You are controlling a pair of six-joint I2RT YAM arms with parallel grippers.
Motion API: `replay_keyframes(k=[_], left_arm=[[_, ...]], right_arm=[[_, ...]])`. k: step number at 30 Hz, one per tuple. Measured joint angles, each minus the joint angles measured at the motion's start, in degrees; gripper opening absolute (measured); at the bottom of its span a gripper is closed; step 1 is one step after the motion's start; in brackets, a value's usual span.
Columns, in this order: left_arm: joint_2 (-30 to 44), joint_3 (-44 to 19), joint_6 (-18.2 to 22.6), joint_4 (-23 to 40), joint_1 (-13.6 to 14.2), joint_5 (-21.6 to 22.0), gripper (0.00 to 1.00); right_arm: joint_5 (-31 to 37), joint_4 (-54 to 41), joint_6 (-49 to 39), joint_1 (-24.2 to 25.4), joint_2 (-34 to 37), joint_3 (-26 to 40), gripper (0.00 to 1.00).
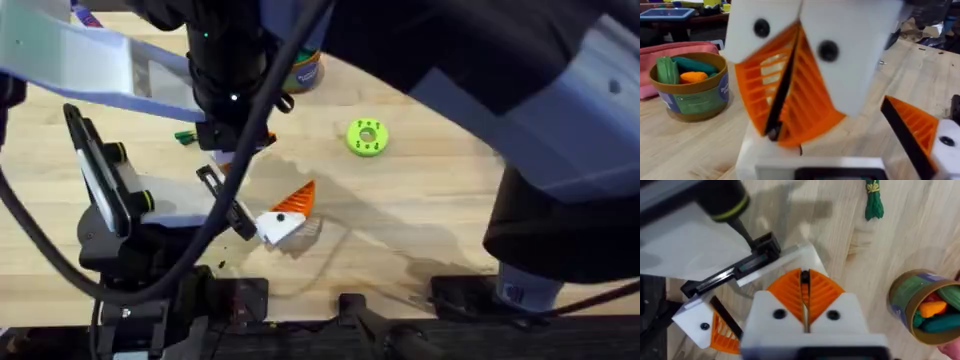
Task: Pick up the gripper from the table and insert it into the empty holder that is missing its gripper. Then pick up a screw, insert it into the mounting hole, and use the screwdriver to tighten it. Finally, clean up the table by picking up the vegetable and placing it into the bucket.
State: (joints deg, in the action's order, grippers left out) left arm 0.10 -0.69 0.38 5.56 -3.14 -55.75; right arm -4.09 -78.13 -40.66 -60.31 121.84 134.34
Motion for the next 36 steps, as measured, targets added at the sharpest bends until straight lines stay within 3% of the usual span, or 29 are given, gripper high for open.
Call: replay_keyframes(k=[1, 7, 8, 20, 30, 32, 36], left_arm=[[0.0, 0.0, 0.0, 0.0, 0.0, 0.0, 0.987], [0.0, 0.0, 0.1, 0.0, 0.0, -0.2, 0.987], [0.0, 0.0, 0.1, 0.0, 0.0, -0.2, 0.988], [0.0, 0.0, 0.1, 0.0, 0.0, -0.2, 0.987], [0.0, 0.0, 0.1, 0.0, 0.0, -0.2, 0.986], [0.0, 0.0, 0.1, 0.0, 0.0, -0.2, 0.987], [0.0, 0.0, 0.1, 0.0, 0.0, -0.2, 0.988]], right_arm=[[0.0, -0.1, 0.3, 0.0, 0.0, 0.0, 0.065], [1.1, -0.3, 0.2, 0.2, 0.0, 0.0, 0.918], [1.3, -0.3, 0.2, 0.3, 0.0, 0.0, 0.97], [1.3, -0.1, 6.3, 1.7, -0.6, 0.0, 0.991], [0.7, 0.3, 16.8, 6.7, -9.2, -0.5, 0.991], [0.6, 1.7, 17.6, 7.5, -11.6, -2.8, 0.992], [0.2, 10.5, 19.8, 9.0, -19.3, -15.7, 0.992]])
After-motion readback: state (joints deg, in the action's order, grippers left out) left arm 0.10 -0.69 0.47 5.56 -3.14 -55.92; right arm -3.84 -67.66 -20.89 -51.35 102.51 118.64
